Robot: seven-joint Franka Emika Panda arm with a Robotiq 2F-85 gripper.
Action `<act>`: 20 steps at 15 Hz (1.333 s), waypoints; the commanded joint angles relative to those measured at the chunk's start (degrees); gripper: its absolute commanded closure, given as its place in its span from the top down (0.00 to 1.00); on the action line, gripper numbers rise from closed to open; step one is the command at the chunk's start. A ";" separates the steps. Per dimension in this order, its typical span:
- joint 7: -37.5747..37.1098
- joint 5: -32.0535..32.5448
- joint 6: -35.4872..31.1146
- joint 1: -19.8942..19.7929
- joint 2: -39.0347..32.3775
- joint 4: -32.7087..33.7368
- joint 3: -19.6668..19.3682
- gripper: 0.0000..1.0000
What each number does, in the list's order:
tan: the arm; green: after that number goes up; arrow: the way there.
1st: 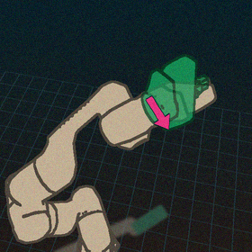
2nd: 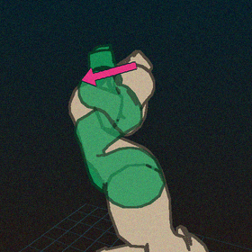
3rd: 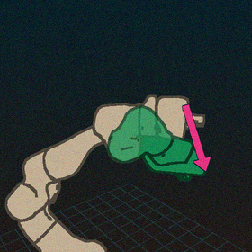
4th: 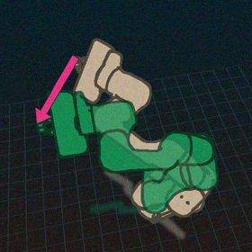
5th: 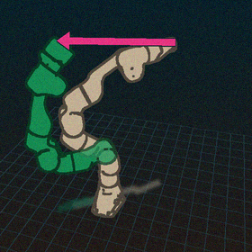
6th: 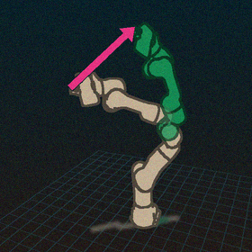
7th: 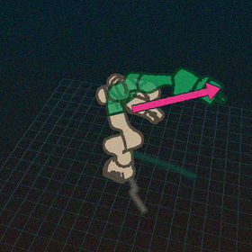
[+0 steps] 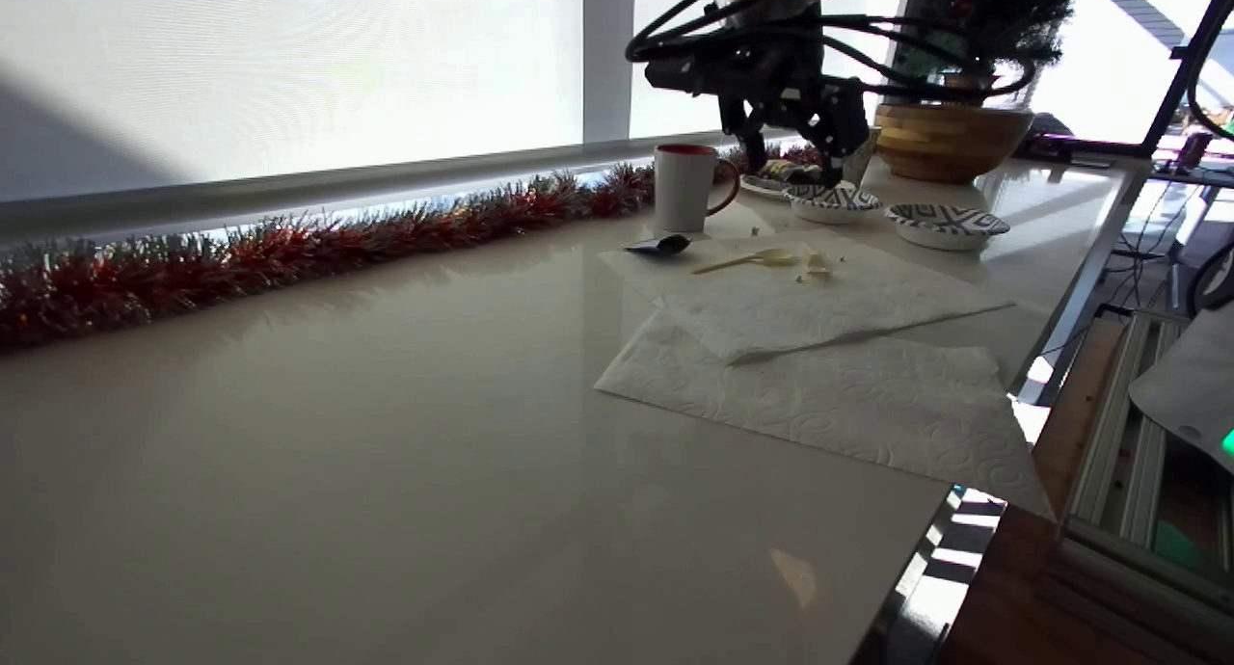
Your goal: Use the spoon to transfer some contents from the closest bowl to the right cup
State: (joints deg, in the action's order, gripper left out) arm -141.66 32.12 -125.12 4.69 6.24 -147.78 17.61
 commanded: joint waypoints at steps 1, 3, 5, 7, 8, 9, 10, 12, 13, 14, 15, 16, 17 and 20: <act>-1.62 2.45 -1.72 1.79 -0.98 -0.18 -1.93 1.00; -3.38 5.02 -3.72 1.92 -2.69 -0.29 -2.49 1.00; -3.55 5.36 -4.07 1.96 -3.15 -0.28 -2.61 1.00; -4.93 5.81 -5.09 1.80 -3.93 0.20 -2.96 1.00; -5.45 5.46 -5.72 1.84 -4.46 0.51 -3.45 1.00; -5.49 5.07 -6.38 1.86 -4.93 0.74 -3.98 1.00; -5.74 5.13 -7.37 1.82 -5.40 0.87 -4.45 1.00; -5.85 4.96 -9.33 1.80 -6.74 1.13 -5.34 1.00; -5.97 4.77 -10.31 1.83 -7.42 1.18 -5.76 1.00; -5.73 4.29 -10.88 1.92 -8.19 1.27 -6.12 1.00; -5.63 3.81 -11.64 2.03 -8.82 1.26 -6.46 1.00; -6.18 3.94 -12.05 2.17 -9.36 1.27 -6.76 1.00; -6.52 4.11 -12.52 2.30 -9.92 1.33 -7.07 1.00; -8.03 4.72 -13.65 2.73 -11.30 1.53 -8.02 0.91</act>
State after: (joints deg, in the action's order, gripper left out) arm -147.20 37.09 -137.37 6.01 -3.15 -147.36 11.02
